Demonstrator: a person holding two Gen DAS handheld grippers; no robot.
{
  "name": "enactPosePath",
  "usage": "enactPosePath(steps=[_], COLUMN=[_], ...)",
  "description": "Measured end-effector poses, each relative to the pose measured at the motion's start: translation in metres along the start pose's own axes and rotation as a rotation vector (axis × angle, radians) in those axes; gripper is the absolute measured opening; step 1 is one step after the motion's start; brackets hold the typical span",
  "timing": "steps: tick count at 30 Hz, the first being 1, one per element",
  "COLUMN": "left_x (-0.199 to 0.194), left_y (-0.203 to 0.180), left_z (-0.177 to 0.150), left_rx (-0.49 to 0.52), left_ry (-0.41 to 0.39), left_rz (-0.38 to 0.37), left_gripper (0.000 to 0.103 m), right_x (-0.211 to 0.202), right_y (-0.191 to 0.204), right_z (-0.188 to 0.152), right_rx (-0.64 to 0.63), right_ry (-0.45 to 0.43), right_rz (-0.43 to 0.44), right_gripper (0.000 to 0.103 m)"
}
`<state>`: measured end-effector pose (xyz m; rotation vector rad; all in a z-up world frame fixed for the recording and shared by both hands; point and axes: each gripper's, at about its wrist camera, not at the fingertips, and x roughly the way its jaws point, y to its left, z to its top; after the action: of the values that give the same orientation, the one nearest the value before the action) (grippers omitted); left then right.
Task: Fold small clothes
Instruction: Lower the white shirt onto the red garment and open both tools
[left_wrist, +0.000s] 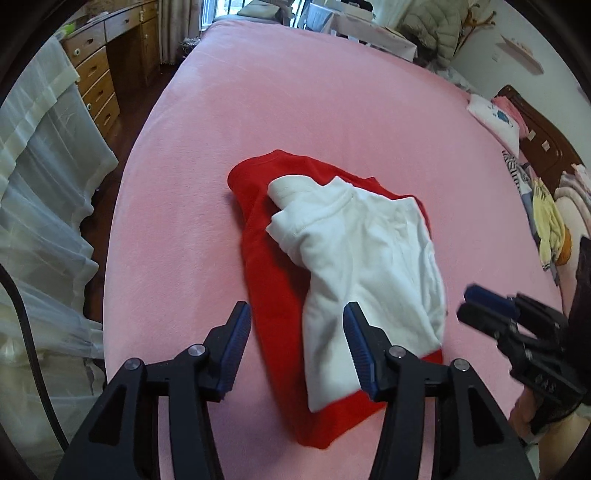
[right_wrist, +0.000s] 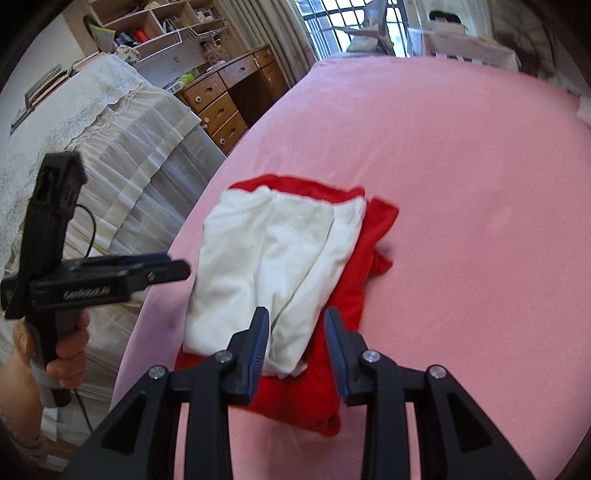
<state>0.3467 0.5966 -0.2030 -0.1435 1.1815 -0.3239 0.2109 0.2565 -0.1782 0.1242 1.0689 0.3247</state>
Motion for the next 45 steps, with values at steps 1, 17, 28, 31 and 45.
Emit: enactPosePath(steps=[1,17,28,31,45], left_x=[0.0,0.052,0.044,0.034,0.084], left_y=[-0.007,-0.066,-0.057,-0.055,-0.038], left_z=[-0.001,0.002,0.003,0.017,0.056], left_rx=[-0.003,0.071,0.075,0.089,0.078], left_ry=[-0.003,0.023,-0.015,-0.076,-0.014], left_rz=[-0.005,-0.206,-0.225,-0.225,-0.152], left_gripper=[0.05,0.05,0.051,0.061,0.052], right_x=[0.0,0.104,0.093,0.092,0.081], right_y=[0.003,-0.017,-0.034,-0.022,-0.032], right_z=[0.007,0.057,0.064,0.072,0.073], right_rx=[-0.017,-0.107,-0.093,-0.138,-0.116], right_ry=[-0.007,0.124,0.089,0.089,0.082], right_rz=[0.006,0.07,0.085,0.117,0.104], right_gripper=[0.031,0.007,0.0,0.0,0.0])
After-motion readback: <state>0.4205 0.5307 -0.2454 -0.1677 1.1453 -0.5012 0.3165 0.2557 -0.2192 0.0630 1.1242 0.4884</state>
